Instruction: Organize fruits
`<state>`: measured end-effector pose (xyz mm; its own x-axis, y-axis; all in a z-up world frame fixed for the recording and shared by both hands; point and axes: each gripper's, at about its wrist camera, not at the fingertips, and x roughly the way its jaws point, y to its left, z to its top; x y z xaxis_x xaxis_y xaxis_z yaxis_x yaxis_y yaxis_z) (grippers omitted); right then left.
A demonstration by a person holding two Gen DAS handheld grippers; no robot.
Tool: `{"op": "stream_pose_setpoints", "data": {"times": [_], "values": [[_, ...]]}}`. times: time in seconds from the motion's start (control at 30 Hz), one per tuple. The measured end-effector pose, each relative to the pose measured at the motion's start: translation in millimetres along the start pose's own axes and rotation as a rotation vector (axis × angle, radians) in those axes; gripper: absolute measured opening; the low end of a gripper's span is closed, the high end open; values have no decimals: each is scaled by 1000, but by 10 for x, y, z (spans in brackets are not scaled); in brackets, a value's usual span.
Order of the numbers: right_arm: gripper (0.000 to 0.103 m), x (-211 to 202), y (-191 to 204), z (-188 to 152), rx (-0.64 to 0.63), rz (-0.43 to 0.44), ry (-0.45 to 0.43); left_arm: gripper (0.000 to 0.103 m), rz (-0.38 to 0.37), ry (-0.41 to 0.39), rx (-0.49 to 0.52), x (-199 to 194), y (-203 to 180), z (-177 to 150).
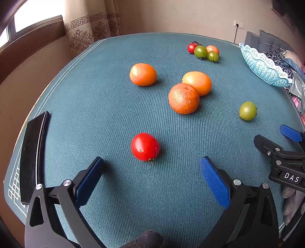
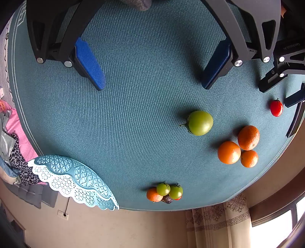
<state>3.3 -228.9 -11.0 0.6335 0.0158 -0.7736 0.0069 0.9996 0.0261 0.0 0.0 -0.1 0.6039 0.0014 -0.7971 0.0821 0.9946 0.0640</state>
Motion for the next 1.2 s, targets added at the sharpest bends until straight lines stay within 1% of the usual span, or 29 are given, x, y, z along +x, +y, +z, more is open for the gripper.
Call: {"op": "stream_pose_setpoints", "data": {"times": [0.23,0.43,1.2], "values": [[98,2,-2,3,1,1,1,101,-1,1,-1,0,1,1],[98,4,1,4,1,0,1,101,-3,17,1,38,22,33],[98,9,6,14,1,0,2,101,-1,19,1,30,35,39]]}}
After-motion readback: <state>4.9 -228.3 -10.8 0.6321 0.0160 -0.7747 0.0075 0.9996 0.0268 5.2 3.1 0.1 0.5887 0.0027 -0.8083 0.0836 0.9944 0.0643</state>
